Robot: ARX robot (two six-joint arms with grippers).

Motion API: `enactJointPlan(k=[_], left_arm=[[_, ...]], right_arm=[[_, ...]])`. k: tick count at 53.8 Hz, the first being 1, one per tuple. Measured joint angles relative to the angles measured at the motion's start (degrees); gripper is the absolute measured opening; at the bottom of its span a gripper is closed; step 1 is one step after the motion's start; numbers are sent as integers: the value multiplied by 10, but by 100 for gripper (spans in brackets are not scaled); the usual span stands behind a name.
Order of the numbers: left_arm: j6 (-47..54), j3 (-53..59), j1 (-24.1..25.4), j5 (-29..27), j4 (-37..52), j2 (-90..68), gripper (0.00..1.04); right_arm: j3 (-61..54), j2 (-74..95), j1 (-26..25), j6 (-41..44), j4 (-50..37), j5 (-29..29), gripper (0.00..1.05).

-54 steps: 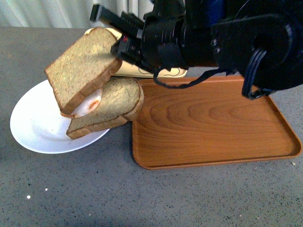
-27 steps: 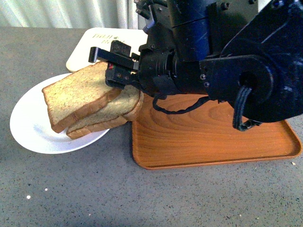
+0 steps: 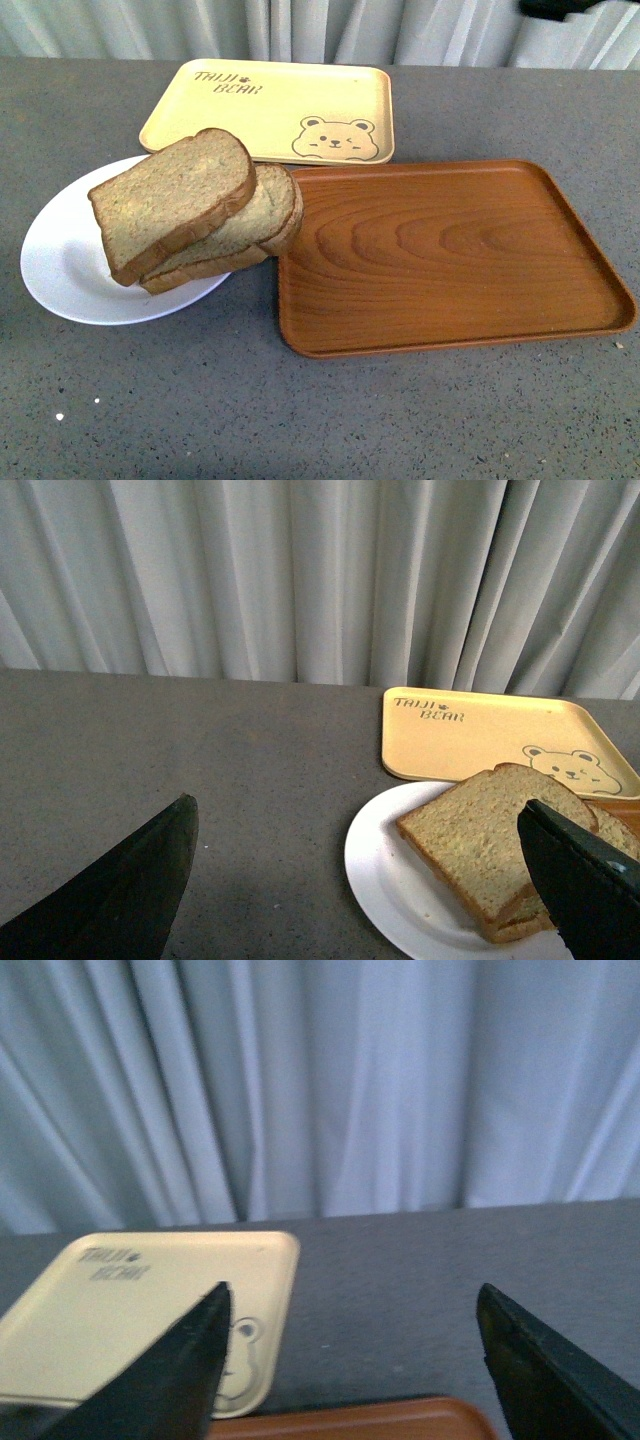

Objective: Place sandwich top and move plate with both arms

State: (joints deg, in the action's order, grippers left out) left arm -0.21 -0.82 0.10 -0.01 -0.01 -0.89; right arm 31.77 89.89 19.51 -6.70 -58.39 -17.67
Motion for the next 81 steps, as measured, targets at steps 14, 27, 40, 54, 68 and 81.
enactJointPlan(k=[14, 27, 40, 54, 68, 81], left_arm=[[0, 0, 0, 0, 0, 0, 96], [0, 0, 0, 0, 0, 0, 96], [0, 0, 0, 0, 0, 0, 96], [0, 0, 0, 0, 0, 0, 96], [0, 0, 0, 0, 0, 0, 96], [0, 0, 0, 0, 0, 0, 96]], right_arm=[[-150, -125, -67, 55, -14, 52, 20], [-230, -205, -108, 64, -24, 93, 2], [-275, -296, -134, 64, 32, 118, 2], [-302, -421, -192, 64, 130, 173, 2], [-305, -529, -193, 64, 224, 176, 2], [-305, -619, -193, 64, 308, 176, 2]])
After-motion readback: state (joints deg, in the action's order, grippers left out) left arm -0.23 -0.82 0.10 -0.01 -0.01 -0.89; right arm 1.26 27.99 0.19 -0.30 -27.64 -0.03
